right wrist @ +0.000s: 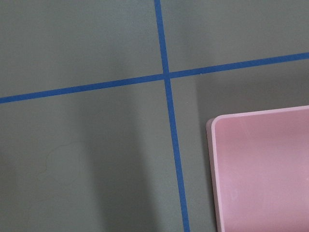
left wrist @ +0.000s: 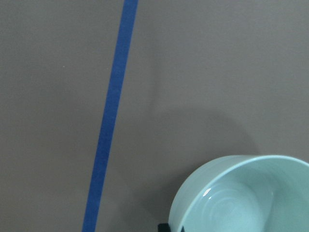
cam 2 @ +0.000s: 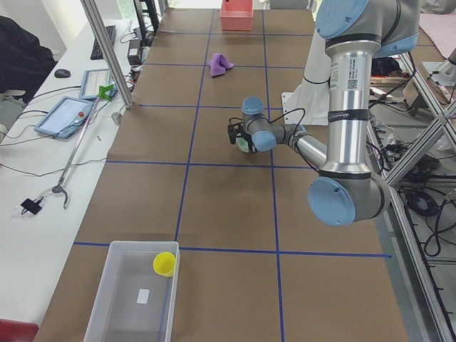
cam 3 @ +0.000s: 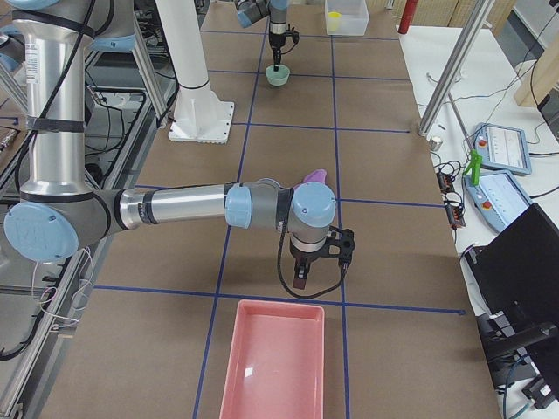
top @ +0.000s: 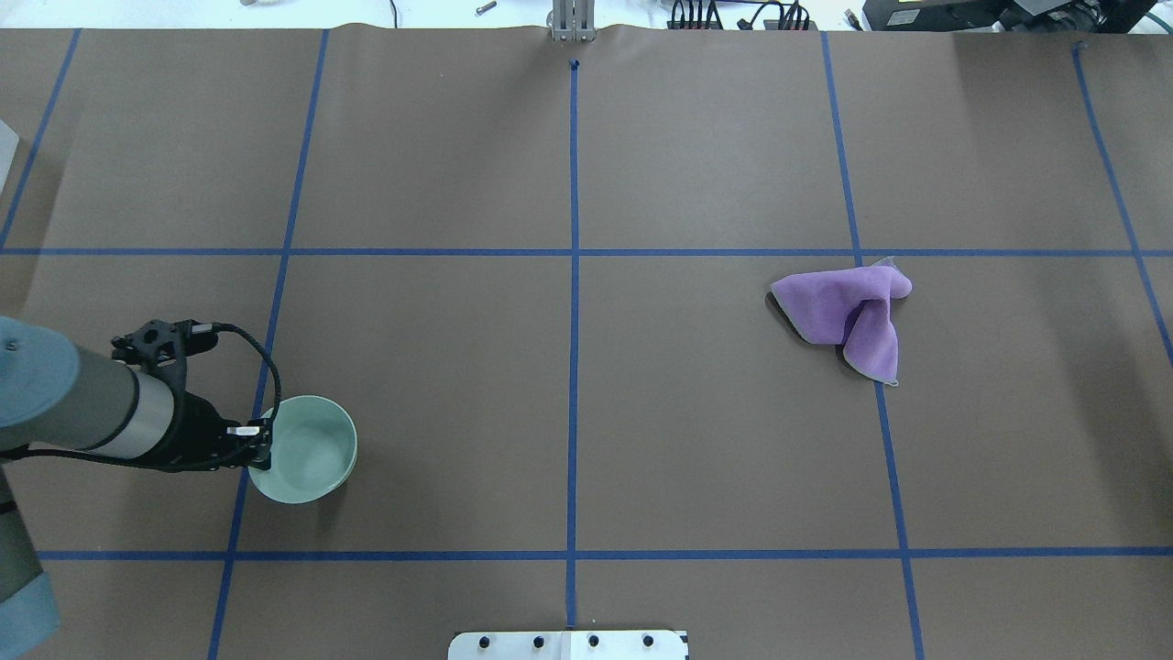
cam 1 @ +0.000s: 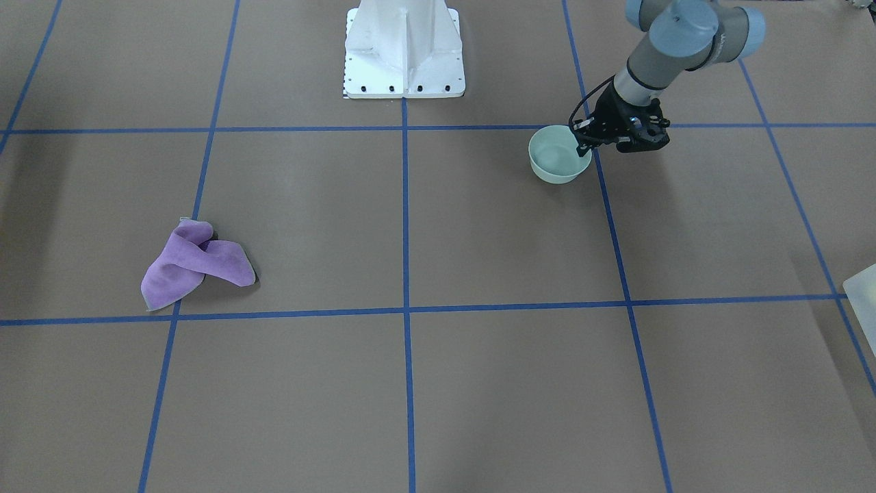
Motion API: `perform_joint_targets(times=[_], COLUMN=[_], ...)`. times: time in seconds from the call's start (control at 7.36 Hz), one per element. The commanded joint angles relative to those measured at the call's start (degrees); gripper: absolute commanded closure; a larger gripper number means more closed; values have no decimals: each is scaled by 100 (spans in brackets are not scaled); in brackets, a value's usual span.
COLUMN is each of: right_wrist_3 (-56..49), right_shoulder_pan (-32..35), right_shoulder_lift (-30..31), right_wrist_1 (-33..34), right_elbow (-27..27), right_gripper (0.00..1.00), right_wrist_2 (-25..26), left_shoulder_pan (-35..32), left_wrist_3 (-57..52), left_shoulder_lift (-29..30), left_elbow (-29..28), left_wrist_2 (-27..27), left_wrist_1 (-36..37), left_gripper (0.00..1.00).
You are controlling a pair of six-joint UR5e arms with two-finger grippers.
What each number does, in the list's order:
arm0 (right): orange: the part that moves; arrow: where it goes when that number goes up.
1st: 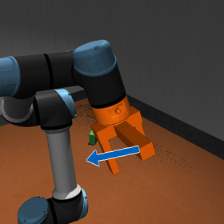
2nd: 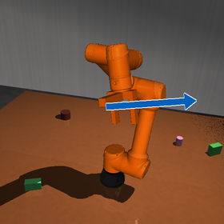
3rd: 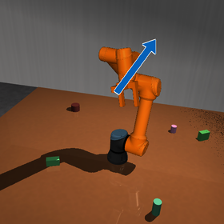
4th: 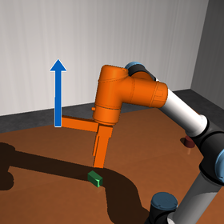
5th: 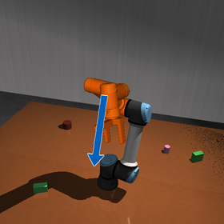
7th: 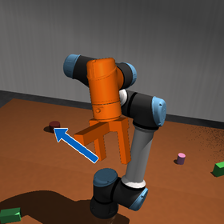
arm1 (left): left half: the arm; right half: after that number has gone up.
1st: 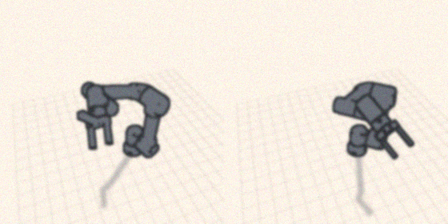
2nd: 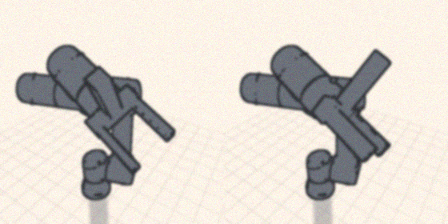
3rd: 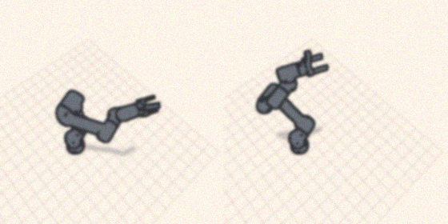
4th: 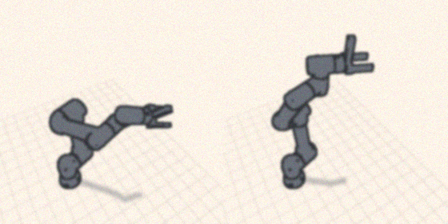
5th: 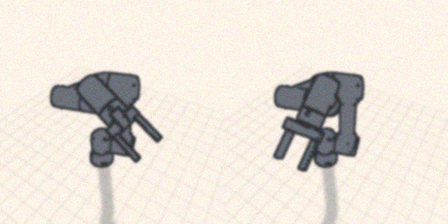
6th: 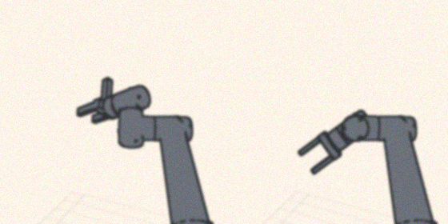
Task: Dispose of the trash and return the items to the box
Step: 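Carry the green bowl with the left gripper into the clear bin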
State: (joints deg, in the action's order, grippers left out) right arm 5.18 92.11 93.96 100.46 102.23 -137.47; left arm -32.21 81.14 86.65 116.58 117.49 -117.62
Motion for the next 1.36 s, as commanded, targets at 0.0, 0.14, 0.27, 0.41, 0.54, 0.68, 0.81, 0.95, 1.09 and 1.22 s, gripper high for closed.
perform_joint_targets(times=[0.0,0.14,0.27,0.41,0.54,0.68,0.81,0.95,1.09,1.22], right_wrist_3=[0,0,0,9,9,9,9,18,18,18], right_shoulder_pan=[0,-9,-35,-44,-70,-79,-79,-88,-97,-97], right_shoulder_lift=[0,-9,-26,-53,-79,-88,-88,-88,-88,-88], right_wrist_1=[0,0,0,0,0,9,0,0,0,0], right_elbow=[-1,-1,-1,-1,-1,8,16,16,16,34], right_gripper=[0,0,0,0,0,0,0,0,0,0], right_wrist_2=[1,-7,1,1,1,-7,-8,-25,-16,-16], left_shoulder_pan=[-1123,-1791,-2581,-3494,-4477,-5227,-5617,-5882,-6215,-6314], left_wrist_3=[-89,-673,-1192,-1528,-1836,-2126,-2390,-2367,-2401,-2436], left_shoulder_lift=[-297,-280,-210,139,734,1244,1450,1573,1697,1889], left_elbow=[436,297,-192,-1023,-2258,-3506,-4311,-4702,-5149,-5667], left_wrist_2=[920,1134,1162,1458,2053,2433,2445,2419,2419,2402], left_wrist_1=[29,90,99,108,134,117,125,160,134,117], left_gripper=[100,100,100,100,100,100,100,100,100,100])
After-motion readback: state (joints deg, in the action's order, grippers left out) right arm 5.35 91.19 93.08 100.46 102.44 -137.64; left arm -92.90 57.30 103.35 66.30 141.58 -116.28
